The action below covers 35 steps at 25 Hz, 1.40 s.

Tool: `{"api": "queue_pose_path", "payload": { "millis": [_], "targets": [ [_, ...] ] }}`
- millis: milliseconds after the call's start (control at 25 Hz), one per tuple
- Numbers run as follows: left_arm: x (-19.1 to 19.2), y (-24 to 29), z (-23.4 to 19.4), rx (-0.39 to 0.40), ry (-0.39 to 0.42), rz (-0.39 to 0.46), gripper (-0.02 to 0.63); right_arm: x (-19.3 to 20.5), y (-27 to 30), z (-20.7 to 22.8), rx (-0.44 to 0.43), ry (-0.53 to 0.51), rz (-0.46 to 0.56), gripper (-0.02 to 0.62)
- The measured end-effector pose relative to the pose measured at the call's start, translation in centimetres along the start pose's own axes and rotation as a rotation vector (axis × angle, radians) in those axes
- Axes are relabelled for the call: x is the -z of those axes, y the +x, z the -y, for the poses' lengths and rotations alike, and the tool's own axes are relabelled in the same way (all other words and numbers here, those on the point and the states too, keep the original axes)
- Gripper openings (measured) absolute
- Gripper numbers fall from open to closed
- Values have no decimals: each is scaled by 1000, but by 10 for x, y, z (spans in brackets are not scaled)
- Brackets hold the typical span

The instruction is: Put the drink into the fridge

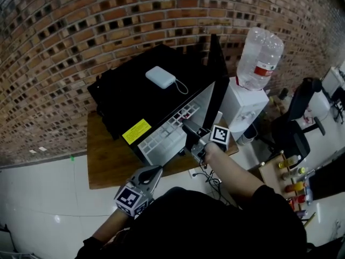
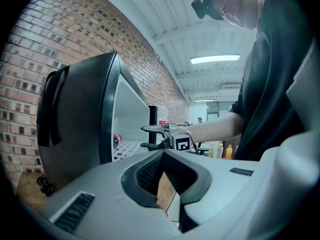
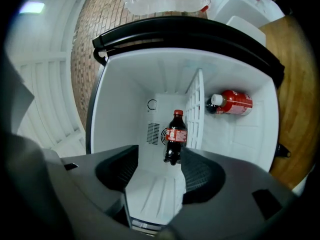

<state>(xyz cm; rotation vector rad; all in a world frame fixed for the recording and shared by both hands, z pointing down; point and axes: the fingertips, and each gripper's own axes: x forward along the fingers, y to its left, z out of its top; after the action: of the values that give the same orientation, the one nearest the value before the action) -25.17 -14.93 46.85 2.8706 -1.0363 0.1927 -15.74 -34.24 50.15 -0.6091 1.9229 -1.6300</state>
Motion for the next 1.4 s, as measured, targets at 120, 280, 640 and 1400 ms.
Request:
{"api": "queue_pose_path", "payload": {
  "millis": [120,280,640,1400],
  "targets": [
    [-3,11,10,7,-10,5,-6,-5,-18,-16,-25,-91,-19,249],
    [-15,34,31,29,-35,32,-6,-6,-53,-50,-83,-285,-85,247],
    [-28,114,103,126,-120,58,-6,-6,-206,-93,3,-1186,-260,168],
    [-23,194,218,368,-113,28,-6,-20,-417,-68,273,-1356,-82,-2]
  ]
}}
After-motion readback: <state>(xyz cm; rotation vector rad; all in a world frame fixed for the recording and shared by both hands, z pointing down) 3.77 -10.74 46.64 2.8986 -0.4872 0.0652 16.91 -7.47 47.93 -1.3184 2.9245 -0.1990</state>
